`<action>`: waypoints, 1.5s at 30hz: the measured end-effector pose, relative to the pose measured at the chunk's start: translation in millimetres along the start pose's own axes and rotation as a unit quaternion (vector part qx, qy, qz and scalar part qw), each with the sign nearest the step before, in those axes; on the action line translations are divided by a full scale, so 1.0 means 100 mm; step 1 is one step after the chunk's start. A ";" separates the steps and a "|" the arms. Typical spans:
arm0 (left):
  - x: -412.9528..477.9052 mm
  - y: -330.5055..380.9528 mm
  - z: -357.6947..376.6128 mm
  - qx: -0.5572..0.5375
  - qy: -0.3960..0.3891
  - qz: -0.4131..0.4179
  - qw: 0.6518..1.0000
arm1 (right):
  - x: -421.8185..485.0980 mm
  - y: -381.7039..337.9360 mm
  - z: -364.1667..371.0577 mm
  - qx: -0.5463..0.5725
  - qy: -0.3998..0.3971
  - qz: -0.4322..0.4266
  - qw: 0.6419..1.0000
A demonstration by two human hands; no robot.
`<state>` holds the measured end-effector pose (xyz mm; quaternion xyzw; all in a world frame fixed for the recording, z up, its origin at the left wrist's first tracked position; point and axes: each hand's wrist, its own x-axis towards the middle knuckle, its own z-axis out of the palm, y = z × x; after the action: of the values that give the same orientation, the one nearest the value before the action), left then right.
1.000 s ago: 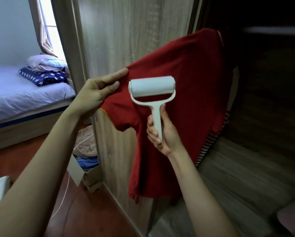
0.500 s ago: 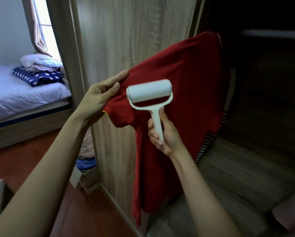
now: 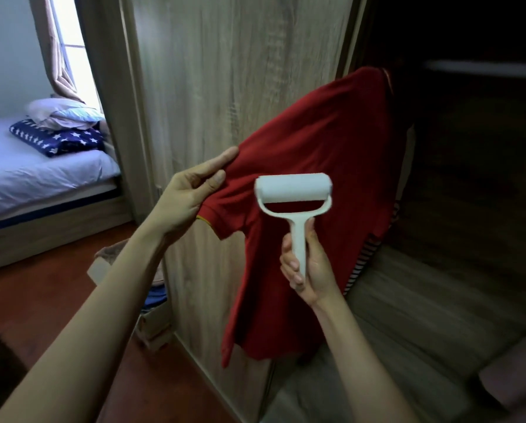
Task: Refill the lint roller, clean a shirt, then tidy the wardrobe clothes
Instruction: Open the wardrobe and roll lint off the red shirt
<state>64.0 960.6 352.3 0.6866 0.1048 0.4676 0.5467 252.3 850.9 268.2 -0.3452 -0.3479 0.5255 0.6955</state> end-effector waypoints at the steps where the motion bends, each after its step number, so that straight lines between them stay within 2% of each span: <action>1: -0.05 -0.02 0.04 0.011 0.000 -0.003 1.000 | -0.05 -0.01 -0.08 0.039 0.010 -0.007 0.999; 5: -0.33 -0.23 0.29 0.040 -0.033 -0.039 0.998 | -0.34 -0.01 -0.52 0.098 0.080 -0.044 0.991; 14: -0.79 -1.01 1.07 0.045 -0.209 -0.151 0.965 | -1.60 0.15 -1.39 0.113 0.263 -0.127 0.950; 19: -1.04 -1.20 1.63 0.016 -0.273 -0.191 0.943 | -2.43 0.29 -1.50 0.097 0.342 -0.131 0.925; 25: -1.57 -1.13 2.40 -0.003 -0.360 -0.184 0.915 | -3.50 0.38 -1.33 0.093 0.417 -0.149 0.892; 32: -3.03 -0.76 3.71 -0.048 -0.456 -0.206 0.864 | -5.65 0.67 -0.80 0.129 0.562 -0.210 0.790; 39: -5.08 -0.39 4.72 -0.079 -0.570 -0.250 0.779 | -7.66 1.30 -0.03 0.145 0.685 -0.232 0.675; 43: -6.13 -0.20 5.10 -0.059 -0.650 -0.211 0.728 | -8.52 1.63 0.23 0.175 0.736 -0.240 0.608; 45: -6.42 -0.16 5.16 -0.040 -0.669 -0.184 0.719 | -8.72 1.74 0.26 0.187 0.746 -0.257 0.586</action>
<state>112.9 209.5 17.8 0.7655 -0.1829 -0.2200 0.5763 -34.0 43.2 28.7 -0.3748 0.3242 -0.0632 0.8663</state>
